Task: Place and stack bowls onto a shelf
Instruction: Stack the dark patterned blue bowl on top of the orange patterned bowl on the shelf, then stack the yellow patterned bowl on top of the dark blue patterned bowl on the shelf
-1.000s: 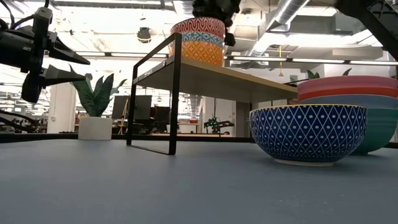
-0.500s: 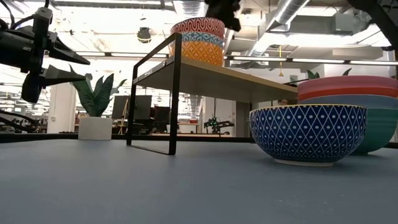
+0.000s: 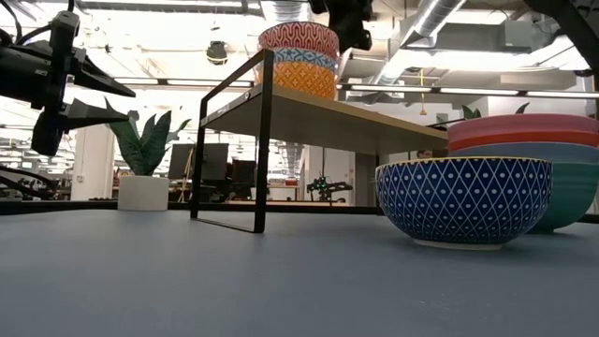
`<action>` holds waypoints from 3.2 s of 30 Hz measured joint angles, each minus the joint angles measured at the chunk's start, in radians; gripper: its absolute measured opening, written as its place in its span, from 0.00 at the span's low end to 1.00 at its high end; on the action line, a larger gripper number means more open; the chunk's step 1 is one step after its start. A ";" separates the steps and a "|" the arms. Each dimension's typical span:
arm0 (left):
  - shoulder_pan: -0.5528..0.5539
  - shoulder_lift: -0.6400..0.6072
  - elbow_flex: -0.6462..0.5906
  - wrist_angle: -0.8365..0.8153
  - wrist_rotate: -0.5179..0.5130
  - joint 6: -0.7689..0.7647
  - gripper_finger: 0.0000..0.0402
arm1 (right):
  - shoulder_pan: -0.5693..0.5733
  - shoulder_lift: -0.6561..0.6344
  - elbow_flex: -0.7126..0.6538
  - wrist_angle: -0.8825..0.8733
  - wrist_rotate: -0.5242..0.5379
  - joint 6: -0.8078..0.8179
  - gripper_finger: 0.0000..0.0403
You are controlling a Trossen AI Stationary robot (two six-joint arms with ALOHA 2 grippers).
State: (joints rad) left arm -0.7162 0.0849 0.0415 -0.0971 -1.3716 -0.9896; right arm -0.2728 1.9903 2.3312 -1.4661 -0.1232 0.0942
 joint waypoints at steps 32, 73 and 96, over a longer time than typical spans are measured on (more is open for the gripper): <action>0.000 0.000 0.000 -0.001 -0.004 0.010 0.41 | 0.278 -0.202 -0.279 -0.106 0.057 0.306 0.44; 0.000 0.000 0.000 0.016 0.086 0.051 0.41 | 0.521 -0.252 -1.181 0.677 0.141 0.512 0.52; 0.000 0.000 0.000 0.015 0.086 0.051 0.41 | 0.512 -0.292 -1.146 0.632 0.070 0.526 0.08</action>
State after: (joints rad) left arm -0.7162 0.0852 0.0414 -0.0818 -1.2854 -0.9390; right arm 0.2391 1.6987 1.1853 -0.8344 -0.0527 0.6207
